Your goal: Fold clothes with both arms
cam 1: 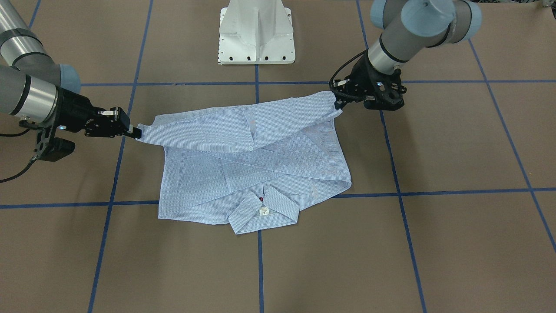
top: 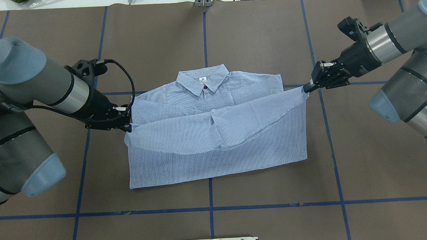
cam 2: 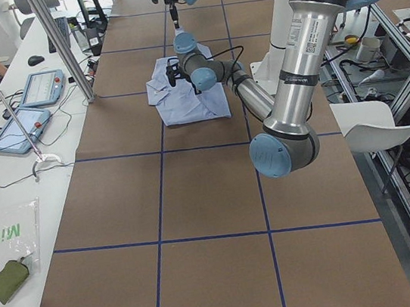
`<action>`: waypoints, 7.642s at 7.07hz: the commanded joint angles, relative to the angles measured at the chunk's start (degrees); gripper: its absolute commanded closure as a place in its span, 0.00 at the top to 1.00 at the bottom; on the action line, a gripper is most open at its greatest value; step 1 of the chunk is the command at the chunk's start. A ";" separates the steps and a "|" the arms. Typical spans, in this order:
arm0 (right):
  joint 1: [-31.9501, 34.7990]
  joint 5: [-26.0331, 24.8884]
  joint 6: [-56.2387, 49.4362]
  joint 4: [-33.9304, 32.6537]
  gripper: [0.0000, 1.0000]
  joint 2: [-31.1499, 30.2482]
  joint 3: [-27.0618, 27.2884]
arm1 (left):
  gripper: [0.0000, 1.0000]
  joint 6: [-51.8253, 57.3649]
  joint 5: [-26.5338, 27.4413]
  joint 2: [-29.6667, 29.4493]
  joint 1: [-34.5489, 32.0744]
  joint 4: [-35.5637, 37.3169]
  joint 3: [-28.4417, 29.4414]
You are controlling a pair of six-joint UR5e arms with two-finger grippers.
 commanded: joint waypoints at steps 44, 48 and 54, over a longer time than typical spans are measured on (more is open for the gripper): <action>-35.66 -14.69 2.55 0.76 1.00 -27.60 29.02 | 1.00 -0.59 1.00 -2.47 -6.68 -11.67 10.40; -18.17 -13.73 2.37 0.76 1.00 -21.61 29.10 | 1.00 -16.08 7.46 0.60 9.08 -11.67 3.63; -14.62 -13.73 2.11 0.67 1.00 -20.90 28.75 | 0.99 -28.27 14.18 2.44 18.54 -10.88 4.41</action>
